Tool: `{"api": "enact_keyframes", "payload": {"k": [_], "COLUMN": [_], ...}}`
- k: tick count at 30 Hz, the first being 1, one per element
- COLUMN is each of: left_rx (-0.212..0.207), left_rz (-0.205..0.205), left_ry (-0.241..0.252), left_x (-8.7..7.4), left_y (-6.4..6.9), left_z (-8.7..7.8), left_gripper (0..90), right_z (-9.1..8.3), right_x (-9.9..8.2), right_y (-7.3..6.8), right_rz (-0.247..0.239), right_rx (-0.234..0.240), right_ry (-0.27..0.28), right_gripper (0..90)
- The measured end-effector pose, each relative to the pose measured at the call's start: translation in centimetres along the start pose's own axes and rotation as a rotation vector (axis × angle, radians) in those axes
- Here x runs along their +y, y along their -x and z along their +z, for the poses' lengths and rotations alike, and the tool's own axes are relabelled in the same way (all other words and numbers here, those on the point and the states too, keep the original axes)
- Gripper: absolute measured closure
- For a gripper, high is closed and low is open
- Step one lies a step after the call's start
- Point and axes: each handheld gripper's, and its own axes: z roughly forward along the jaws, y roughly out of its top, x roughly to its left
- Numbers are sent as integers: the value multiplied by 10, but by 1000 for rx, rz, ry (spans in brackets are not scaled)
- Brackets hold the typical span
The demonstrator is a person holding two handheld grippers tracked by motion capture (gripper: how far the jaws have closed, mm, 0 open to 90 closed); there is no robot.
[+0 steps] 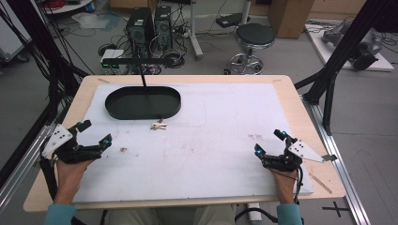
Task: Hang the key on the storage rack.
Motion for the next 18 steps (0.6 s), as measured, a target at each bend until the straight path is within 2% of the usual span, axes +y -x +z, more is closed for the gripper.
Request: {"api": "enact_keyframes", "payload": {"k": [5,14,17,18], "left_rx": [-48,-115,-111,-120], "left_rz": [44,104,141,141], "left_ry": [-99,-195,-217,-224], "left_x": [25,53,62,65], "left_y": [-2,-1,2,2], "left_z": [12,40,51,56], "left_gripper": [17,17,17,17], "right_z": [0,0,0,0], "right_x": [0,0,0,0], "right_y": [0,0,0,0], "right_rz": [-4,-1,-4,-4], "right_rx": [0,1,0,-1], "right_ry": [-2,-2,-2,-2], "right_gripper": [5,4,5,5]}}
